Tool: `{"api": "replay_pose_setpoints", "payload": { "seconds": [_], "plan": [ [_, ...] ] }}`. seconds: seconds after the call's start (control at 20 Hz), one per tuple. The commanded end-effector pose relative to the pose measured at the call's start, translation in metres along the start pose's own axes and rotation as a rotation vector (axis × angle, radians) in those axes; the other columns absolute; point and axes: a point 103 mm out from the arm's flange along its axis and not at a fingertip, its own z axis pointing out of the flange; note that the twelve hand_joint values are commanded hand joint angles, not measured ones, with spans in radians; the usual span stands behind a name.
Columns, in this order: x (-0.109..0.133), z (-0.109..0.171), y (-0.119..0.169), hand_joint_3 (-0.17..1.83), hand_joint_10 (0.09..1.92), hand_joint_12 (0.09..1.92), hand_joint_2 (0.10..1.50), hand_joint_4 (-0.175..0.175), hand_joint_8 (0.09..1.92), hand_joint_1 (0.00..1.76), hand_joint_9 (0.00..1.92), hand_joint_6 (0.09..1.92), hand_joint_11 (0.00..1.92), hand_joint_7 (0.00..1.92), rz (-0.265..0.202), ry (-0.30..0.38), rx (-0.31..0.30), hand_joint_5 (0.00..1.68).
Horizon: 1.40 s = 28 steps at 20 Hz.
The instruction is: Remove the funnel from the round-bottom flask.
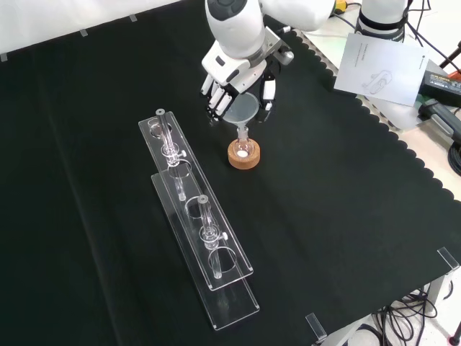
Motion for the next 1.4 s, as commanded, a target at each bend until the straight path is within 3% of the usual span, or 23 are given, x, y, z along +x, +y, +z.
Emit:
{"api": "replay_pose_setpoints", "payload": {
  "seconds": [0.05,0.8,1.4],
  "plan": [
    [-0.005,-0.014,-0.008,0.4,0.47,1.24,0.85,-0.03,0.67,0.78,1.0,0.14,0.66,0.57,0.007,0.004,-0.026,0.67],
    [-0.022,-0.08,-0.031,0.46,0.44,1.22,0.82,-0.029,0.67,0.79,1.04,0.22,0.68,0.6,0.032,0.013,-0.134,0.66],
    [-0.055,-0.128,-0.019,0.49,0.43,1.22,0.8,-0.027,0.66,0.79,1.05,0.4,0.69,0.62,0.06,0.054,-0.208,0.6]
  ]
}}
